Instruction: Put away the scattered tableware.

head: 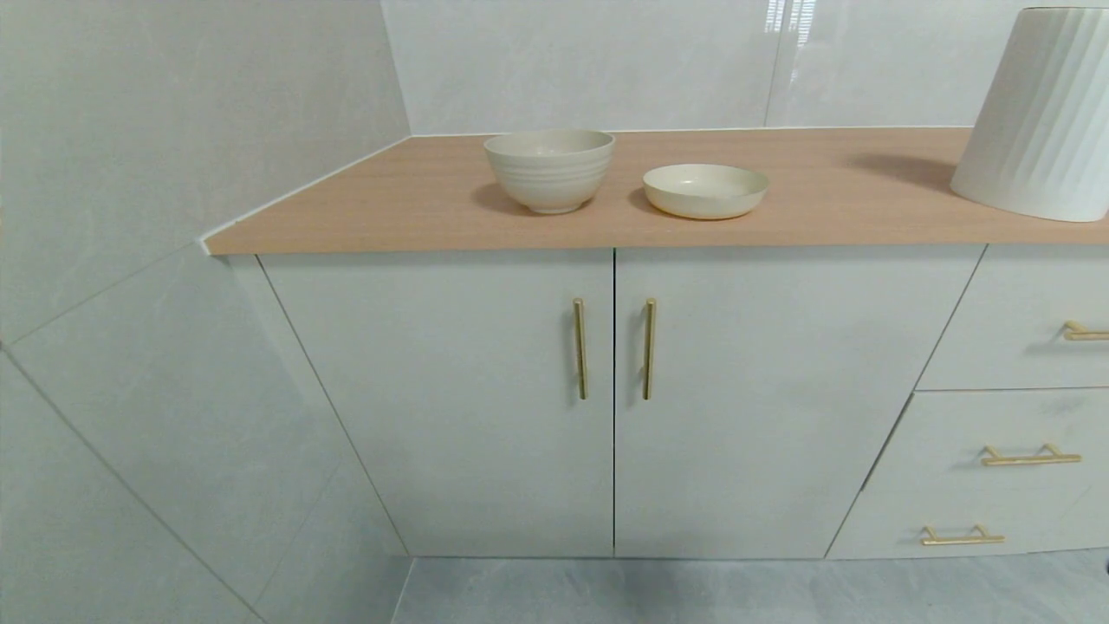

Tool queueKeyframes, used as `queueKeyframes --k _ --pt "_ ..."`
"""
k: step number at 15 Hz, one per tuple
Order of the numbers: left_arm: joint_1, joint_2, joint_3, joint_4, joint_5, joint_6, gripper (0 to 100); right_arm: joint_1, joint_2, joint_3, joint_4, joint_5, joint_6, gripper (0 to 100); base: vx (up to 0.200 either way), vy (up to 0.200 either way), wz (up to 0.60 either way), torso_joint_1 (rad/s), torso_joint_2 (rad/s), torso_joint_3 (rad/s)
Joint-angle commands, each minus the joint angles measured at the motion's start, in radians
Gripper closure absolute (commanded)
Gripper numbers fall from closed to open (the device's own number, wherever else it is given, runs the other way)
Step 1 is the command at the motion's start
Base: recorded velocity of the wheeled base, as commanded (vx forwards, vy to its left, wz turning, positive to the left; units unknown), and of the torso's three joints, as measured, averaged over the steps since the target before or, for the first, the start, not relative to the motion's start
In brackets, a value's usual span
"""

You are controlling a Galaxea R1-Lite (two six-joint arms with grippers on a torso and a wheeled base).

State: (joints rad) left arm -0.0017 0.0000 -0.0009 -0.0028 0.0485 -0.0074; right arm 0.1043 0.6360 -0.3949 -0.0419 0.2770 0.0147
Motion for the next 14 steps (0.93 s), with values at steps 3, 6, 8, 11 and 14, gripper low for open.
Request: queueKeyframes --k 3,6,8,11,14 --pt "0.000 0.000 -0.001 0.000 0.001 0.000 0 0.292 0.943 -0.378 -0.391 0.016 0.094 0 0.000 0.000 0.00 0.000 0.00 0.000" --pt "0.000 0.000 0.001 0.000 0.001 0.000 0 0.347 1.101 -0.527 -0.443 0.019 0.160 0 0.000 0.000 0.00 0.000 0.00 0.000" --pt "0.000 0.000 -0.001 0.000 0.001 0.000 0 0.371 1.156 -0.585 -0.444 0.019 0.162 0 0.000 0.000 0.00 0.000 0.00 0.000" --pt "0.000 0.000 0.001 0.000 0.001 0.000 0 0.396 1.240 -0.644 -0.475 0.018 0.171 0 0.000 0.000 0.00 0.000 0.00 0.000" --pt "0.000 0.000 0.001 0.000 0.001 0.000 0 0.400 1.338 -0.647 -0.691 0.008 0.231 0 0.000 0.000 0.00 0.000 0.00 0.000"
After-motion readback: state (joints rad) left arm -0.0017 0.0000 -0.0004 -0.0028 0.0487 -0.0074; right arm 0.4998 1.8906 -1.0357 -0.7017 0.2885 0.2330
